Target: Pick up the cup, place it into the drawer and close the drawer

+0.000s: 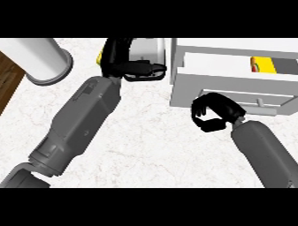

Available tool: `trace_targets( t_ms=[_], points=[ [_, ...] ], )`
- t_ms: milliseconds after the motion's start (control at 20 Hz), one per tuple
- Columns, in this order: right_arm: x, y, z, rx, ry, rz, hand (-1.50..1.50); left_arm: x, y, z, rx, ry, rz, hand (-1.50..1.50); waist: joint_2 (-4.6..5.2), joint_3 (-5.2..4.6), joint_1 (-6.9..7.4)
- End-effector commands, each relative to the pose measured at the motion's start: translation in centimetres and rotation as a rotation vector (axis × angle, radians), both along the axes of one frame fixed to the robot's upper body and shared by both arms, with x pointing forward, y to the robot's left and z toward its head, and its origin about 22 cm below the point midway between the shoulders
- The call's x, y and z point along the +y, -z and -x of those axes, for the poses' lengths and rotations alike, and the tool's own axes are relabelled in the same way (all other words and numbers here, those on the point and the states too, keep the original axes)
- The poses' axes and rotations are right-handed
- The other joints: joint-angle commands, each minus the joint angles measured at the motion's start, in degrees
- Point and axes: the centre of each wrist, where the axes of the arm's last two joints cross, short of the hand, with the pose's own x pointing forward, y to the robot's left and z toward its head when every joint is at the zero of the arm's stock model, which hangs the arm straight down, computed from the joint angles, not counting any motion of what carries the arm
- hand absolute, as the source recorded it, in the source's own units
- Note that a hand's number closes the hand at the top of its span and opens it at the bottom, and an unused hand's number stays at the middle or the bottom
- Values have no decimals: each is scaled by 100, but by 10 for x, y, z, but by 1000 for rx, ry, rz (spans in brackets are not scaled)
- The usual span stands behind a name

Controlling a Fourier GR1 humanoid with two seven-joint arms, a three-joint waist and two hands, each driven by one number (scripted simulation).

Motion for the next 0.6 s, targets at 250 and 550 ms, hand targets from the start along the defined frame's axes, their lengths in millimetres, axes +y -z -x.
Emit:
trace_targets(
  t_ms=[250, 550],
  points=[
    [-44, -29, -54, -134, 164, -126, 150, 46, 4, 4, 10, 30, 9, -150, 104, 37, 349],
    [-52, -83, -83, -202, 296, -165, 150, 44, 8, 11, 5, 56, 0, -150, 161, 35, 604]
  ],
)
